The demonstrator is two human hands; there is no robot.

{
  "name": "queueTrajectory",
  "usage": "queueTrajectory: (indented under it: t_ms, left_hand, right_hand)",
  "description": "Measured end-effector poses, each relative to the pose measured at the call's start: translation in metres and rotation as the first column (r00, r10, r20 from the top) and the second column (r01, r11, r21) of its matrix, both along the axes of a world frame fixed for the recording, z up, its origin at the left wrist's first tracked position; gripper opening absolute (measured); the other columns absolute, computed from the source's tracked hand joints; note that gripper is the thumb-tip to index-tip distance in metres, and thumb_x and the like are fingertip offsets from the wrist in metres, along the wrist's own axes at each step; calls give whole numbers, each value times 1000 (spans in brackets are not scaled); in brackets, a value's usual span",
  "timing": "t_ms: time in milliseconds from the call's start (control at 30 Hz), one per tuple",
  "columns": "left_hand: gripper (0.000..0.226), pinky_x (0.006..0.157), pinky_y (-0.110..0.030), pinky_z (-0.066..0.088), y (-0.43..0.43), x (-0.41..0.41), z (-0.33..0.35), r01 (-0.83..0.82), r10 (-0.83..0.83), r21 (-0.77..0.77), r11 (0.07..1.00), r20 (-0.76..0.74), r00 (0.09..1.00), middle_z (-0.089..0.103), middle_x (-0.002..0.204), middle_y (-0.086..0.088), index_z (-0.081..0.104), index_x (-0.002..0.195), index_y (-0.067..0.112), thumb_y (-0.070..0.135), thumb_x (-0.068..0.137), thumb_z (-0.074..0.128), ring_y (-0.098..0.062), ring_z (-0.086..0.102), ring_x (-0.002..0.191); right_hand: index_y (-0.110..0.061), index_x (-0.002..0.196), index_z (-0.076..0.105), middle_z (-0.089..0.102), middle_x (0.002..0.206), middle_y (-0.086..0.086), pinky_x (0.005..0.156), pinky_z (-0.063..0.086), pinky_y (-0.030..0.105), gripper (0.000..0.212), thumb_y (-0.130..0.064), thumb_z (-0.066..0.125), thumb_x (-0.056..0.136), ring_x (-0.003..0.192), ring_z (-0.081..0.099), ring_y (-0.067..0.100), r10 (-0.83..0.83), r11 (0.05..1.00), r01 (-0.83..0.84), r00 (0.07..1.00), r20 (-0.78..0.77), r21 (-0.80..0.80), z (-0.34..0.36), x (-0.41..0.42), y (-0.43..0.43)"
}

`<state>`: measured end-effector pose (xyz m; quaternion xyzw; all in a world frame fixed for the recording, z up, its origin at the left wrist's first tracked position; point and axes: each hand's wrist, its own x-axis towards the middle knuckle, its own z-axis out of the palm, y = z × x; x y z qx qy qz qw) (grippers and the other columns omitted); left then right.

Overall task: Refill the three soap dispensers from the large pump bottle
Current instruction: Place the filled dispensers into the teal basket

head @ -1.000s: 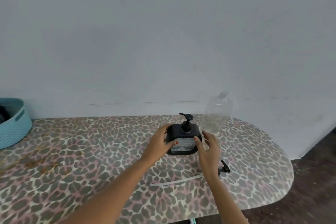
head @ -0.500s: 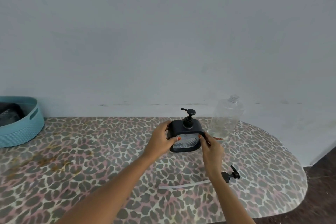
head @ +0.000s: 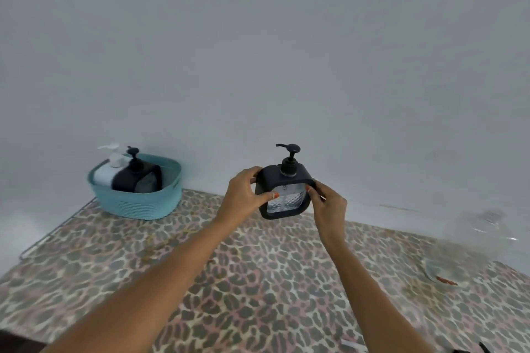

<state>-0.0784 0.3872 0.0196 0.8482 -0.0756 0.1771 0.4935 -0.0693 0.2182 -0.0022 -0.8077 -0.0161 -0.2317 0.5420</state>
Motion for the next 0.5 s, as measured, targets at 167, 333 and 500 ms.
queueTrajectory:
  t_ms: [167,333,500]
  left_hand:
    - [49,86,-22,40,74,6,11,-161,160,1,987,32,987,62,114,-9,58,111,10,19,68,79,-20,57,105]
    - [40,86,-25,44,135,10,12,-291,291,-17,957,63,955,65,106,-9,60,103,8,19,68,79,-20,58,100]
    - [34,76,-22,44,175,12,9,-416,420,-53,908,97,903,66,99,-9,59,97,7,17,70,77,-17,59,89]
  right_hand:
    - [-3,114,64,69,104,14,74,43,20,25,-7,53,91,84,58,14,151,982,-146,988,34,-118,14,35,76]
    - [-4,111,65,67,102,15,66,34,13,24,-5,51,91,81,55,16,258,955,-251,966,23,-160,23,70,149]
    - [-4,106,67,68,102,15,70,38,22,23,-3,51,89,85,59,24,352,912,-329,934,56,-244,32,96,208]
